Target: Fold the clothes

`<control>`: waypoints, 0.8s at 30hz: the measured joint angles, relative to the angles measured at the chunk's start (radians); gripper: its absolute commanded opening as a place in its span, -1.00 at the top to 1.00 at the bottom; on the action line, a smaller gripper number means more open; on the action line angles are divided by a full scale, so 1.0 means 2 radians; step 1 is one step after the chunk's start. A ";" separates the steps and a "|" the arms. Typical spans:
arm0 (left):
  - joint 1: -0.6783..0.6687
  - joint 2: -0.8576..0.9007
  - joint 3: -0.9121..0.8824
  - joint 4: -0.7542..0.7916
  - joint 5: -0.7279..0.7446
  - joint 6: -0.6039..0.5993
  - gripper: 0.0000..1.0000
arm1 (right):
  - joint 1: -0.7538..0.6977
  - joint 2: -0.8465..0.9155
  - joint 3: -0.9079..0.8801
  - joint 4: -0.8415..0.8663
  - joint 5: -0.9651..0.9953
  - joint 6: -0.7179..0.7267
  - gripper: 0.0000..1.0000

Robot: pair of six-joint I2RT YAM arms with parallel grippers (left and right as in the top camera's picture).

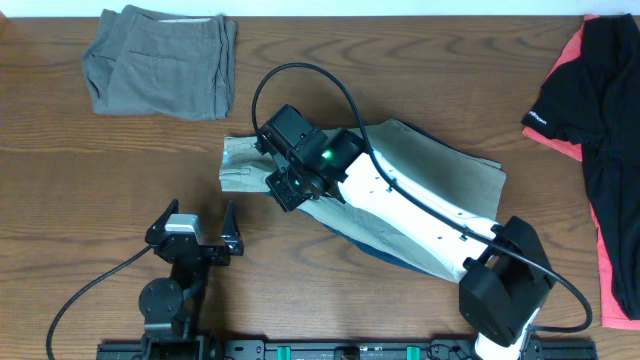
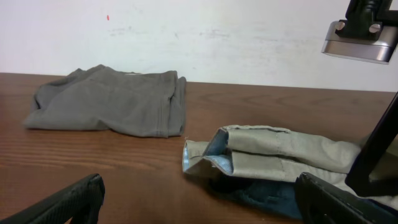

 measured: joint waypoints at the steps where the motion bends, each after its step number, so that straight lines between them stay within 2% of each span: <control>1: 0.000 0.000 0.000 0.000 0.000 0.000 -0.96 | 0.000 0.000 0.000 0.000 0.000 0.001 0.98; 14: 0.000 0.000 0.000 0.000 0.000 0.000 -0.96 | 0.006 0.000 -0.001 -0.011 -0.013 0.002 0.96; 21: 0.000 0.000 0.000 0.000 0.000 0.000 -0.96 | 0.008 0.000 -0.001 -0.014 -0.016 0.007 0.70; 24: 0.000 0.000 0.000 0.000 0.000 0.000 -0.95 | 0.011 0.000 -0.001 -0.014 -0.018 0.008 0.89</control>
